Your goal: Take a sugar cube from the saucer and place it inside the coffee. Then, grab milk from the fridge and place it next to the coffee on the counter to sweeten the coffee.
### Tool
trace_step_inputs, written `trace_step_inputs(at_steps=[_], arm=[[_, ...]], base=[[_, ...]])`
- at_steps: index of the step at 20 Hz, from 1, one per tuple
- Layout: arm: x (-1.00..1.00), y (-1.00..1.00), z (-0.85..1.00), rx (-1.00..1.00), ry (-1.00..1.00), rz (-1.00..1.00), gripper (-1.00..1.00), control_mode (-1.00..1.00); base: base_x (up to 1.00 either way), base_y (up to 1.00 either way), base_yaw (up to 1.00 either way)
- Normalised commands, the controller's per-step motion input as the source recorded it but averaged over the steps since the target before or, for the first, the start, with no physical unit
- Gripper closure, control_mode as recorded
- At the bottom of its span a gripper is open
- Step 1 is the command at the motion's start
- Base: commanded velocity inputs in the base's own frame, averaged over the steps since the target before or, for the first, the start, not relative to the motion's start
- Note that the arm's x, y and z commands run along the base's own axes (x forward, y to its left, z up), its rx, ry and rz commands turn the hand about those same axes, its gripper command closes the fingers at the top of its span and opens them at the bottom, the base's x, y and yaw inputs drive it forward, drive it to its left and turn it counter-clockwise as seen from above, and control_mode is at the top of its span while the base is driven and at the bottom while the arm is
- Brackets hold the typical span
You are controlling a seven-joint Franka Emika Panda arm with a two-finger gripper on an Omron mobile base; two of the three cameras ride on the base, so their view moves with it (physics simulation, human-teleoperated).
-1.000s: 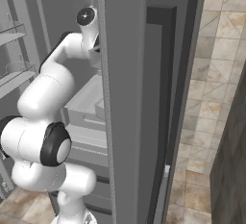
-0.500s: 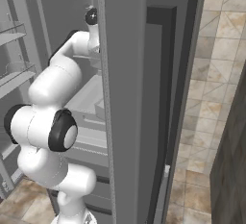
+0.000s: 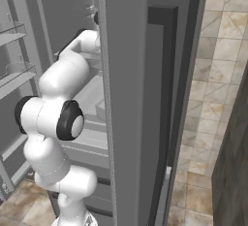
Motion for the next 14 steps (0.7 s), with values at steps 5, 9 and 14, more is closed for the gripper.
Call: trace_step_inputs(at_steps=[5,9,14], arm=[[0.36,-0.06,-0.03,0.0,0.0,0.02,-1.0,-1.0],[0.32,-0.02,-0.01,0.0,0.0,0.03,1.0,-1.0],[0.03,0.0,0.0,0.0,0.0,0.01,1.0,-1.0]], base=[[0.0,0.0,0.0],[0.0,0.0,0.0],[0.0,0.0,0.0]])
